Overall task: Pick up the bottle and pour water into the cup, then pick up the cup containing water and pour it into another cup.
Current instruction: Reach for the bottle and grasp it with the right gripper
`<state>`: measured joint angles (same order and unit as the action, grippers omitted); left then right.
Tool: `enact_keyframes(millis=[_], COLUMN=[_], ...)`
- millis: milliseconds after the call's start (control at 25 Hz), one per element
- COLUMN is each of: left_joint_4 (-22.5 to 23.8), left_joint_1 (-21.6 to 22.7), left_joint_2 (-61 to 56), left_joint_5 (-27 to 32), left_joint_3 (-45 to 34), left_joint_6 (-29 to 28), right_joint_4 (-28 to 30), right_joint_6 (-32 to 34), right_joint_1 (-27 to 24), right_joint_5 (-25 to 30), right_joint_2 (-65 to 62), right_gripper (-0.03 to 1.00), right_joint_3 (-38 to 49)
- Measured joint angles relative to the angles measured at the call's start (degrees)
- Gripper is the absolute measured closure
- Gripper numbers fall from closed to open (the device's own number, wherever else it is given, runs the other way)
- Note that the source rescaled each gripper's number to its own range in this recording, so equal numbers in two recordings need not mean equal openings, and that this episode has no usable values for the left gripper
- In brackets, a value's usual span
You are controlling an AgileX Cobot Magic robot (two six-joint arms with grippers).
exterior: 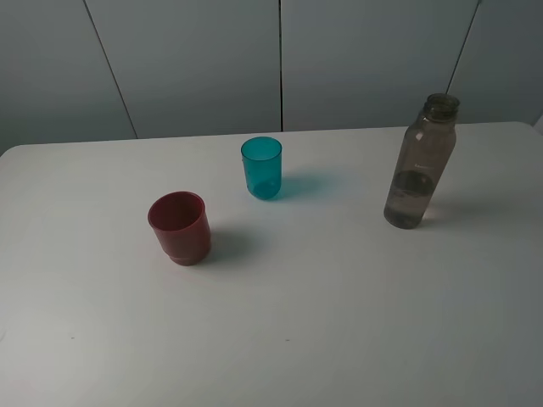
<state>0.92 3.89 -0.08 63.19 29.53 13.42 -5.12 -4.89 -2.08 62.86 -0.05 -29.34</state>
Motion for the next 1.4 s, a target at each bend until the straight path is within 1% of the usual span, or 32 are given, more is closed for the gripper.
enact_keyframes(millis=[1400], left_joint_4=[0.00], left_joint_1=[0.00], left_joint_2=[0.00], left_joint_5=[0.00], left_joint_3=[0.00], left_joint_6=[-0.20], right_joint_4=[0.00], right_joint_6=[0.00], right_joint_1=[0.00], right_joint_5=[0.00], right_joint_2=[0.00], right_gripper=[-0.03], right_joint_3=[0.00])
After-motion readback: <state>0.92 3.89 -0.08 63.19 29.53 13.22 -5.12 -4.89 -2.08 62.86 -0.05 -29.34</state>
